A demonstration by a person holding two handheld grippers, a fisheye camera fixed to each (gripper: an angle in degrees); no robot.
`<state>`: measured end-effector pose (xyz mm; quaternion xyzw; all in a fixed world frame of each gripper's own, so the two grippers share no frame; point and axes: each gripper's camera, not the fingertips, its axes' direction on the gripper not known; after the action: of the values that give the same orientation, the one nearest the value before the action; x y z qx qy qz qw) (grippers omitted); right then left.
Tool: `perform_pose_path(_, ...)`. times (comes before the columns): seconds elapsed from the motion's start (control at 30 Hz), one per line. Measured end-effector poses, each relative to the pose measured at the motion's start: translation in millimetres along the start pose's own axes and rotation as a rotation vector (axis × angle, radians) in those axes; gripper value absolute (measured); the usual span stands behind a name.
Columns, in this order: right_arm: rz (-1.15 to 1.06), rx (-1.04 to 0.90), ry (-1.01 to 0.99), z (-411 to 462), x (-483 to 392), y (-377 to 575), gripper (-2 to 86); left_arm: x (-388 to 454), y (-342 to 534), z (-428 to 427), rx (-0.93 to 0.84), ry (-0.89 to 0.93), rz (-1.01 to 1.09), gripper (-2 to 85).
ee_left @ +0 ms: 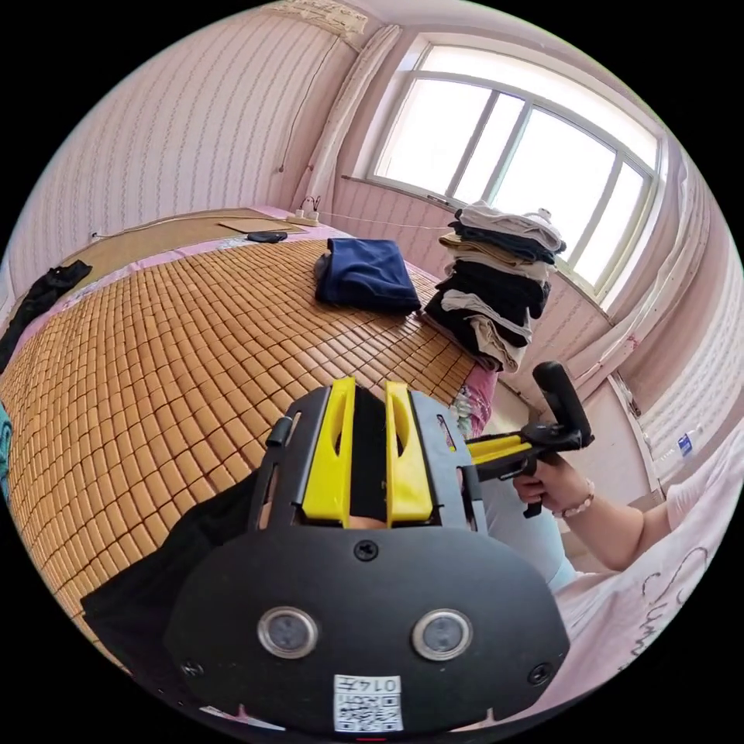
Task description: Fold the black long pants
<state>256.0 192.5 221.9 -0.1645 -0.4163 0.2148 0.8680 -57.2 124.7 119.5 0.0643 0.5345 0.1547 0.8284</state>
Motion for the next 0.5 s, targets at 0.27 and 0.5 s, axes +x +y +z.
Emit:
perform_pose_path(0.27, -0.028, 0.031, -0.032, -17.8, 31.1, 27.5, 6.7, 2.8, -59.8, 138.0, -0.463, -0.164, 0.073, 6.0)
perform_pose_path(0.5, -0.055, 0.098, -0.156, -49.4, 54.5, 49.7, 2.4, -8.1, -80.8, 139.3, -0.462, -0.033, 0.004, -0.1)
